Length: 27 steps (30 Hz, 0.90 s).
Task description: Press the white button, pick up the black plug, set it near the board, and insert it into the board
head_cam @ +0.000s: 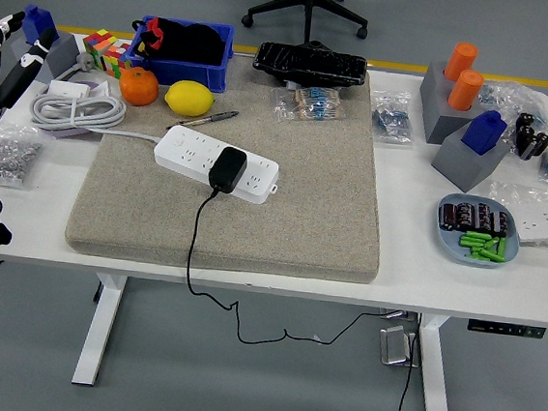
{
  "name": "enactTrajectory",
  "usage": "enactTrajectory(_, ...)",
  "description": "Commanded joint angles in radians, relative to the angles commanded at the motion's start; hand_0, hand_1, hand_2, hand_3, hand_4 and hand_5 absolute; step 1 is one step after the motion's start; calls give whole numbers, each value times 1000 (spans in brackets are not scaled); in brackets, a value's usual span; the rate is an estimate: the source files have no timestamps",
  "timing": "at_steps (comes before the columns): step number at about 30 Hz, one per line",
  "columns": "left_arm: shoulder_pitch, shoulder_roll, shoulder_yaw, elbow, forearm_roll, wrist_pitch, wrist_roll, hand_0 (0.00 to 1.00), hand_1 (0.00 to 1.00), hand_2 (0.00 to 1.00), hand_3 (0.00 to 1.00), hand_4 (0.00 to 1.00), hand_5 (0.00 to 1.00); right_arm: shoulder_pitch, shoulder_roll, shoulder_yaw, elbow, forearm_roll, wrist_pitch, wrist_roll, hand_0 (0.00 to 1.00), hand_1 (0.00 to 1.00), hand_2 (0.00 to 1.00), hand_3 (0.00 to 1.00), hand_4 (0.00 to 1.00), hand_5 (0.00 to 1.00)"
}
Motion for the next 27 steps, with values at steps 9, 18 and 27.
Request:
enactTrajectory(9,3,-4,-5,7,0,-5,3,998,960,915,927,912,997,6,-8,-1,0,-3,-1,-1,854,727,717,683,857,478)
enactTrajectory(18,2,-5,-7,3,-2,-7,2,998,959,915,927,911,998,6,-11,1,-1,-2,-1,-1,853,727,717,683,856,478)
enactTrajectory(27,-2,-4,-2,-1,-5,-7,2,998,958,914,925,909,998,4,-10,5,1,-3,0,-2,854,727,716,682,855,478)
